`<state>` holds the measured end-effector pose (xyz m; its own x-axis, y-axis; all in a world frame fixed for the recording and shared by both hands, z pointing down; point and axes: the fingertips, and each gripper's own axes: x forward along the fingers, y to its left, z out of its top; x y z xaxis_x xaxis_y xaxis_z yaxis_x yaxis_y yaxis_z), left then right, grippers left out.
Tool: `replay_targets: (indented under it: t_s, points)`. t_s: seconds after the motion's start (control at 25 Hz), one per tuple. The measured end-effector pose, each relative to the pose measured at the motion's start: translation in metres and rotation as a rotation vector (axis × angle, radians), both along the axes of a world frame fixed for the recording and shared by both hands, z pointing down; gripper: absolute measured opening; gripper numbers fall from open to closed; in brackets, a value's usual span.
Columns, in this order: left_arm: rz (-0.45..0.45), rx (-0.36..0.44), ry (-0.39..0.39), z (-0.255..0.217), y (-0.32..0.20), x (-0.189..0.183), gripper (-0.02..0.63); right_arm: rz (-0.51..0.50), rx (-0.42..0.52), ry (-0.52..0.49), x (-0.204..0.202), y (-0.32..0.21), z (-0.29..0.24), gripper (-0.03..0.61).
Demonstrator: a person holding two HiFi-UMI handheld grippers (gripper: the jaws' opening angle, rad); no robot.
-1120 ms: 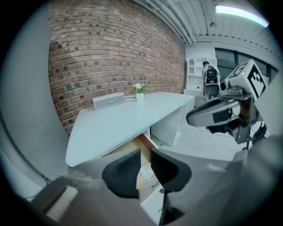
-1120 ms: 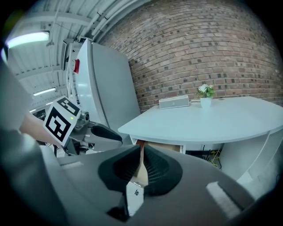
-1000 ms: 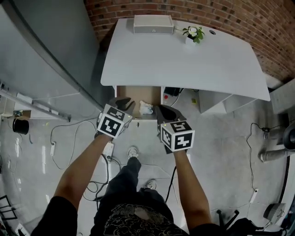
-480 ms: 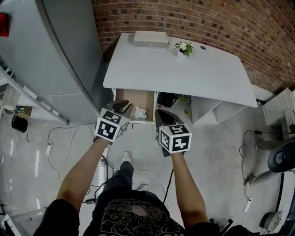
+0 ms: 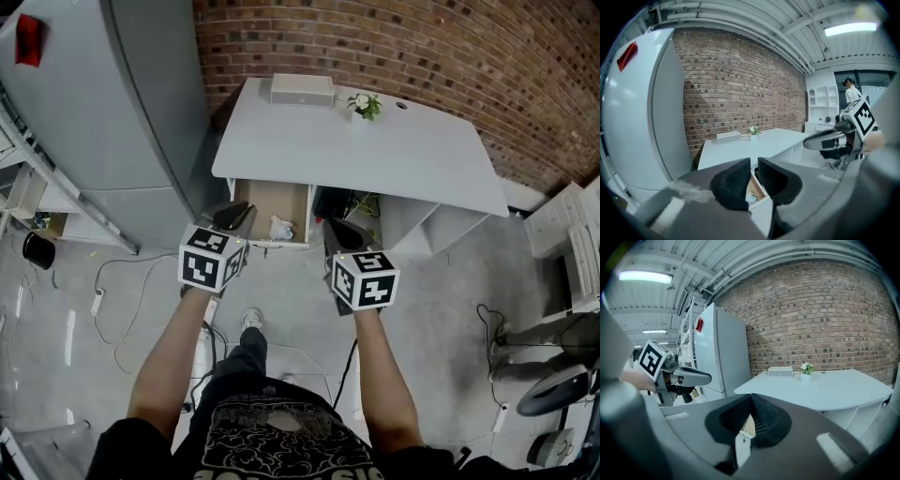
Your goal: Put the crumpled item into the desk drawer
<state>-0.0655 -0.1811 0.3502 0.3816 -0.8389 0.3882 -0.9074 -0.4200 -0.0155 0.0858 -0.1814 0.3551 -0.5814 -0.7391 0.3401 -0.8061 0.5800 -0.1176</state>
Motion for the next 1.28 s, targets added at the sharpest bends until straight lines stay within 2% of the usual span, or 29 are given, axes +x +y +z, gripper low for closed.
replay_targets:
  t_s: [0.48,1.28]
  points:
    - [-0.017,0.033,0.028,-0.029,0.029,0.004,0.046,-0.013,0.065,0.059,0.006,0.028,-0.029,0.002]
    - [-0.014,0.044,0.027,-0.037,0.042,0.006,0.037,0.003,0.093,0.042,0.012,0.040,-0.044,0.002]
